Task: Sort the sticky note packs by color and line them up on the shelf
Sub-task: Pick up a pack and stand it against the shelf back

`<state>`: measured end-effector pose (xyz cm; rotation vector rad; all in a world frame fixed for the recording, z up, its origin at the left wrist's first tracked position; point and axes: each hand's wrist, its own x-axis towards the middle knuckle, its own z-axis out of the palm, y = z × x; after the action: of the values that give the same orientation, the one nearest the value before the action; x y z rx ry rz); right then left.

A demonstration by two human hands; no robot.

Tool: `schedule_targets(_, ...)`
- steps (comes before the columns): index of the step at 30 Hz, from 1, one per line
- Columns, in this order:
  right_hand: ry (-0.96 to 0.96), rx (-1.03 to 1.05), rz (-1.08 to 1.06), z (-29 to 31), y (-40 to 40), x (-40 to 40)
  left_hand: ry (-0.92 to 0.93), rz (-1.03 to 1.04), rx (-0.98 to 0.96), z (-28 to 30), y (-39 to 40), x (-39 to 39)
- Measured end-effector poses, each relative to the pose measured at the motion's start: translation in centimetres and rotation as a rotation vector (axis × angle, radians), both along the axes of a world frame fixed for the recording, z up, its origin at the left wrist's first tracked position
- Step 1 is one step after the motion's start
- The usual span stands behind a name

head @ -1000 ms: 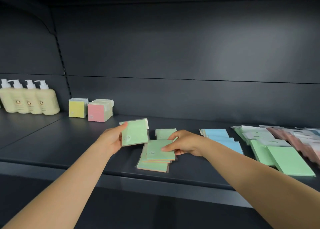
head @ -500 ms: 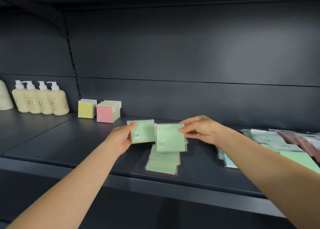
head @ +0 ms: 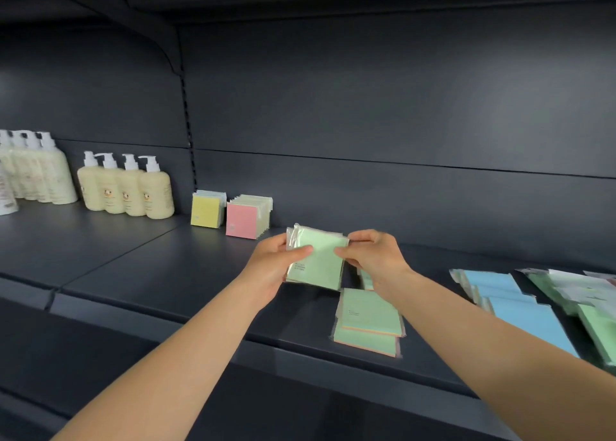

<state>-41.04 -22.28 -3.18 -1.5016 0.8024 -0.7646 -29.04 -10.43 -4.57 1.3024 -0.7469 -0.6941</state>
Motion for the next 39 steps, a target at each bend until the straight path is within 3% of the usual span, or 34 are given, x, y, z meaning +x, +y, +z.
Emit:
schedule_targets(7, -0.044, 0.038, 0.097, -0.5, 1.3, 7.1, -0.035, -0.041, -0.005, 0.3, -0.2, 7.7)
schedule_targets(10, -0.05, 0.002, 0.004, -0.8, 1.8, 10.6, -0.08, -0.031, 0.019, -0.1, -0.9, 11.0)
schedule_targets(15, -0.001, -0.065, -0.205, -1.8, 1.8, 14.6, -0.351, -0.043, 0.158, -0.5, -2.5, 14.8)
schedule_targets(19, 0.028, -0.064, -0.274, -2.0, 0.9, 16.2, -0.439, -0.101, 0.165, -0.8, -4.0, 16.7)
schedule_targets(30, -0.023, -0.052, -0.566, -4.1, -3.6, 21.5, -0.369, 0.135, 0.144, -3.7, -12.0, 17.2)
schedule_targets(39, -0.173, -0.082, -0.54, -6.0, -7.1, 23.9, -0.38, 0.296, 0.1, -5.0, -15.8, 18.1)
